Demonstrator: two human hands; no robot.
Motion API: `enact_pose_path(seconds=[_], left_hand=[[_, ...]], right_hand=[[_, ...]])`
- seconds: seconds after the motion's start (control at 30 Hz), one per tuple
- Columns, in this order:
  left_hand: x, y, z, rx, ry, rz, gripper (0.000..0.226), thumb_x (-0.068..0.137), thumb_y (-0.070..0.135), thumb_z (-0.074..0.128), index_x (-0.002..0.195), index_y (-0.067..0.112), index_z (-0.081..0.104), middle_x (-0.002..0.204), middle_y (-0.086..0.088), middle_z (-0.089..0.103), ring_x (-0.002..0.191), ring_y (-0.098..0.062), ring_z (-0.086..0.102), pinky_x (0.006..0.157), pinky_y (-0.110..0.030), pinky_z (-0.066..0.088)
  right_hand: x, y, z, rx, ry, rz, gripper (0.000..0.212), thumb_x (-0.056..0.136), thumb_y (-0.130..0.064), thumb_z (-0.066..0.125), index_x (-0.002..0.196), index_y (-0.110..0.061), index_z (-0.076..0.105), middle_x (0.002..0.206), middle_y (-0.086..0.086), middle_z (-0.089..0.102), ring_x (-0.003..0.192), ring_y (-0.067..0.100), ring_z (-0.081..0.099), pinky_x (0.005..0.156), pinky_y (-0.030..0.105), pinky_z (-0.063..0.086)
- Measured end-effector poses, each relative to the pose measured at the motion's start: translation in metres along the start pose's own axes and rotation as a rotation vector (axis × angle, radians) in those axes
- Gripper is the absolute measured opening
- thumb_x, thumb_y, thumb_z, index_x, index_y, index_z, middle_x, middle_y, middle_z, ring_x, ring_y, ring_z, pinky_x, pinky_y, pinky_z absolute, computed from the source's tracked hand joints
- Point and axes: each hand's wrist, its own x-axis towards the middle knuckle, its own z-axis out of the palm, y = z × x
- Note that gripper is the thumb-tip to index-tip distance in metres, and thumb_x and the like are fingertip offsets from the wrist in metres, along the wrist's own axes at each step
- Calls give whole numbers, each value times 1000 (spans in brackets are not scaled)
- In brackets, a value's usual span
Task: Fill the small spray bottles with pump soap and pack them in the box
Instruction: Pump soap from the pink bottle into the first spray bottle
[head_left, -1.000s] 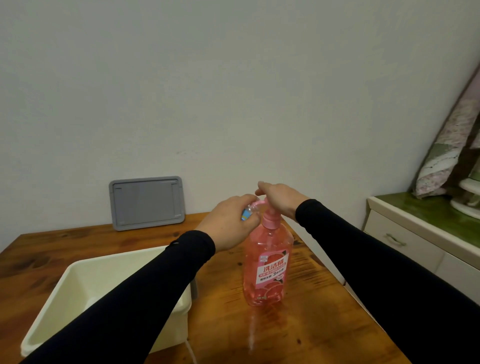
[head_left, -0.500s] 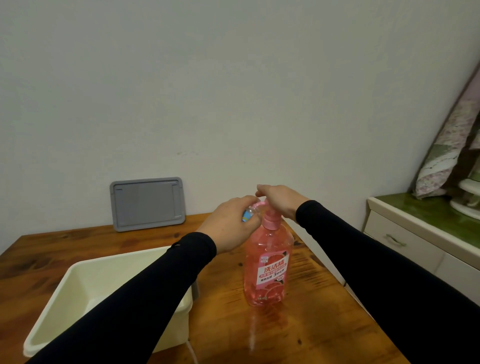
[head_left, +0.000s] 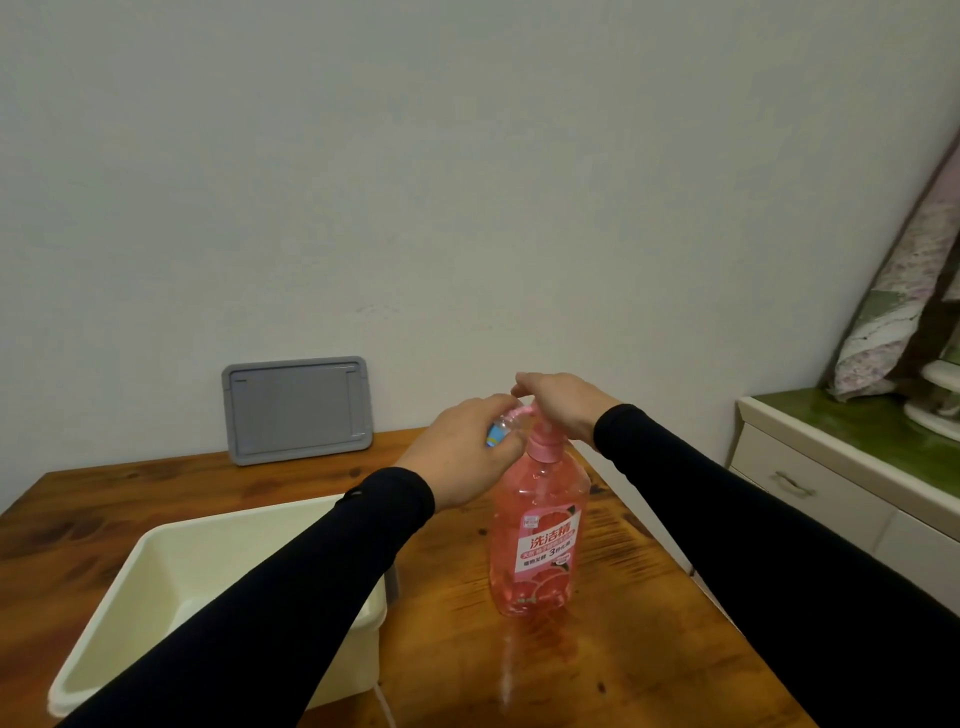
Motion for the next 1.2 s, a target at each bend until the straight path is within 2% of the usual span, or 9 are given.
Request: enact_pose_path(seconds=[0.27,0.43,0.53,0.63,0.73,0.8,0.87,1.07,1.2], left_hand=[[-6,-4,10,-11,-4,-9,45,91,44,47,134,30,45,119,3,58,92,-6,51,71,-13,39],[-3,-1,4,-33,-8,-21,45,92,44,47,135,30,44,124,4,57,93,-4,48,71,-14,36],[-1,1,-1,-24,3,-11,45,92,45,47,135,30,44,125,4,56,92,-3,47,68,-9,33],[-4,1,1,-51,8,-25,45,92,43,48,134,31,45,124,4,57,96,-6,51,75,-16,42],[-8,0,5,-43,2,-25,44,92,41,48,134,29,46,122,3,58,99,-8,54,83,-25,47],[-8,0,4,-43,-13,-24,43,92,41,49,133,29,47,121,4,59,98,-8,55,84,-28,49],[-7,1,3,-50,-24,-23,43,92,41,49,133,29,47,122,4,58,98,-8,54,83,-25,48],[-2,3,-4,-52,-5,-16,45,92,46,48,134,31,45,125,5,56,98,-6,49,82,-22,41],[-7,2,1,-66,-5,-21,42,92,41,49,132,31,47,119,4,58,93,-5,54,76,-19,46]], right_hand=[[-5,8,8,-296,-18,-51,37,92,-2,37,127,-1,50,129,20,54,112,34,54,95,41,44],[-6,1,3,-38,-11,-8,39,98,-25,32,126,-7,53,127,15,53,106,26,52,86,34,40],[-2,-4,0,28,-1,19,41,97,-32,33,125,-10,55,112,9,53,98,22,52,80,31,38],[-1,1,3,-44,2,-8,40,97,-27,33,122,-7,57,108,10,58,93,23,54,75,30,40],[-1,9,9,-39,20,22,37,98,-20,34,119,-1,57,121,23,58,98,33,55,88,38,45],[-1,11,11,0,6,53,34,98,-15,35,120,1,56,123,25,56,94,30,52,93,42,45],[-2,9,10,-7,10,48,33,95,-11,37,122,-2,55,126,20,56,96,25,51,90,37,44],[-2,-2,1,12,11,14,40,97,-32,33,123,-11,56,111,10,54,100,25,53,83,33,40],[-5,5,6,-196,9,-55,36,94,-12,35,124,-5,54,124,16,56,106,29,54,84,32,42]])
